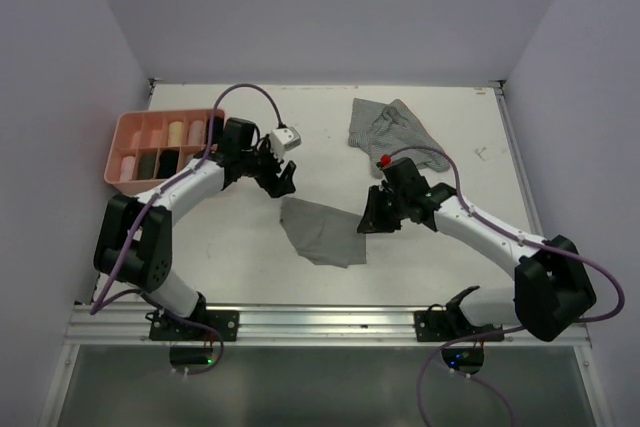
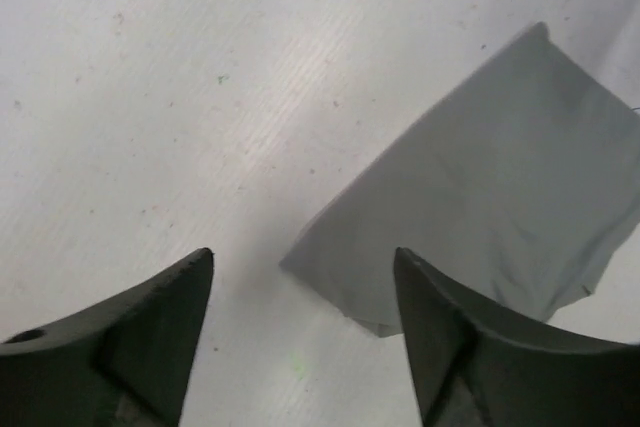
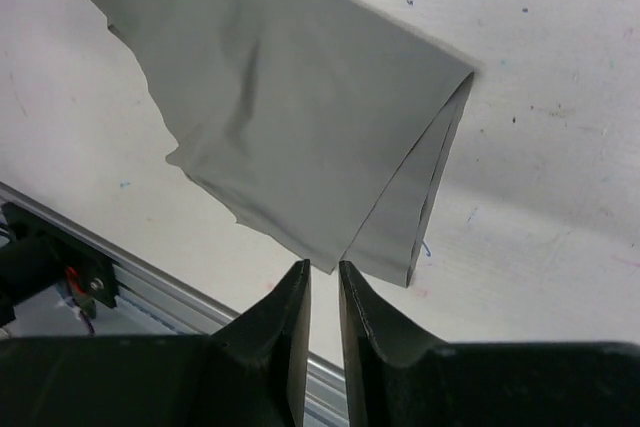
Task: Roll the underwear
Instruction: Fold the underwear
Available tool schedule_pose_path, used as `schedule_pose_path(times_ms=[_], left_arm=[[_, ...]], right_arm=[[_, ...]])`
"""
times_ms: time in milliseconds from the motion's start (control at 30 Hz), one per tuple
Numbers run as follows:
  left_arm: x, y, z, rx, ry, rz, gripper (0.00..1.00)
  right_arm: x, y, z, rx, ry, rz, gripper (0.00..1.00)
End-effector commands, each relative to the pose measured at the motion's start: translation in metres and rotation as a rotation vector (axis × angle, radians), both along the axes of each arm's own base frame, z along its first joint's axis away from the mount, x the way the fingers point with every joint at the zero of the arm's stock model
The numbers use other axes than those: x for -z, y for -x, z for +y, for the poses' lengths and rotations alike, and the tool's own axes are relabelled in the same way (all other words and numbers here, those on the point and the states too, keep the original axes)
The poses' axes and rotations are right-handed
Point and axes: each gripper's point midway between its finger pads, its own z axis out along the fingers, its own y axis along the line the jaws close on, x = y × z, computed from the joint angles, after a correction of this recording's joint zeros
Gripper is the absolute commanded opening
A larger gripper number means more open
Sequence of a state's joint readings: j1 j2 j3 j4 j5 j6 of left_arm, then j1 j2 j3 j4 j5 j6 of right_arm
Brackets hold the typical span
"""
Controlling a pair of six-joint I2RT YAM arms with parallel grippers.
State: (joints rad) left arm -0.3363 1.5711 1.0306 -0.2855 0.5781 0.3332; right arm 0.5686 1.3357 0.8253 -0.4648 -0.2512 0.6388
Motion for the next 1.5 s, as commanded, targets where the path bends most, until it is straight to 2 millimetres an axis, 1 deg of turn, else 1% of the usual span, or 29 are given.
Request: schedule_pose_path(times_ms=[0, 33, 67, 100, 133, 167, 233, 267, 333, 367, 400, 433, 467, 567, 633, 667, 800, 900, 1033, 1100, 1167, 1200, 1433, 1467], left_arm=[[0.002, -0.017, 0.021, -0.057, -0.052, -0.051, 0.82], [0.012, -0.014, 0.033, -0.069, -0.092, -0.061, 0.91], [0.012, -0.016, 0.038, -0.083, -0.107, -0.087, 1.00], [0.012, -0.017, 0.044, -0.099, -0.124, -0.105, 1.00], [0.018, -0.014, 0.051, -0.102, -0.158, -0.109, 1.00], [0.018, -0.014, 0.055, -0.107, -0.168, -0.117, 1.00], [0.022, -0.015, 0.066, -0.120, -0.201, -0.133, 1.00], [0.021, -0.017, 0.068, -0.123, -0.212, -0.157, 1.00], [0.026, -0.017, 0.076, -0.118, -0.251, -0.186, 1.00], [0.024, -0.020, 0.077, -0.117, -0.256, -0.208, 1.00], [0.024, -0.020, 0.078, -0.113, -0.263, -0.222, 1.00], [0.029, -0.017, 0.080, -0.096, -0.280, -0.231, 1.00], [0.028, -0.018, 0.080, -0.090, -0.282, -0.240, 1.00], [0.030, -0.016, 0.079, -0.066, -0.284, -0.252, 1.00], [0.033, -0.014, 0.079, -0.043, -0.292, -0.256, 1.00], [0.038, -0.013, 0.079, -0.035, -0.302, -0.243, 1.00], [0.046, -0.013, 0.082, -0.014, -0.328, -0.236, 1.00], [0.049, -0.012, 0.077, -0.007, -0.309, -0.209, 1.00], [0.057, 0.001, 0.067, 0.021, -0.254, -0.131, 1.00], [0.055, 0.006, 0.060, 0.020, -0.207, -0.099, 1.00], [0.056, 0.011, 0.056, 0.020, -0.182, -0.062, 1.00], [0.060, 0.014, 0.052, 0.008, -0.158, -0.018, 1.00], [0.073, 0.020, 0.050, -0.009, -0.174, 0.023, 1.00], [0.073, 0.019, 0.049, -0.011, -0.171, 0.012, 1.00]], right_arm=[[-0.003, 0.005, 0.002, 0.150, -0.041, 0.059, 0.23], [-0.003, 0.008, 0.000, 0.152, -0.033, 0.064, 0.23], [0.000, 0.013, -0.001, 0.151, -0.026, 0.081, 0.24], [0.005, 0.020, -0.001, 0.155, -0.025, 0.109, 0.24], [0.008, 0.023, -0.001, 0.161, -0.023, 0.122, 0.24], [0.014, 0.031, 0.000, 0.156, -0.007, 0.144, 0.23], [0.024, 0.036, -0.004, 0.196, 0.031, 0.172, 0.21], [0.030, 0.043, -0.003, 0.193, 0.055, 0.190, 0.20], [0.037, 0.047, -0.002, 0.222, 0.079, 0.221, 0.18], [0.042, 0.054, 0.002, 0.211, 0.099, 0.238, 0.18], [0.045, 0.056, 0.005, 0.228, 0.104, 0.251, 0.17], [0.047, 0.058, 0.007, 0.234, 0.112, 0.253, 0.17], [0.049, 0.063, 0.014, 0.237, 0.116, 0.263, 0.17], [0.055, 0.067, 0.015, 0.266, 0.168, 0.268, 0.17], [0.057, 0.066, 0.016, 0.275, 0.174, 0.268, 0.18], [0.058, 0.066, 0.018, 0.281, 0.164, 0.267, 0.18], [0.061, 0.066, 0.025, 0.287, 0.143, 0.275, 0.21], [0.063, 0.067, 0.031, 0.286, 0.119, 0.279, 0.22], [0.067, 0.068, 0.036, 0.291, 0.092, 0.289, 0.22], [0.067, 0.066, 0.038, 0.301, 0.069, 0.279, 0.22], [0.065, 0.062, 0.039, 0.306, 0.059, 0.262, 0.22], [0.064, 0.061, 0.040, 0.304, 0.060, 0.258, 0.22], [0.064, 0.059, 0.041, 0.311, 0.048, 0.247, 0.23], [0.064, 0.058, 0.041, 0.313, 0.050, 0.245, 0.23]])
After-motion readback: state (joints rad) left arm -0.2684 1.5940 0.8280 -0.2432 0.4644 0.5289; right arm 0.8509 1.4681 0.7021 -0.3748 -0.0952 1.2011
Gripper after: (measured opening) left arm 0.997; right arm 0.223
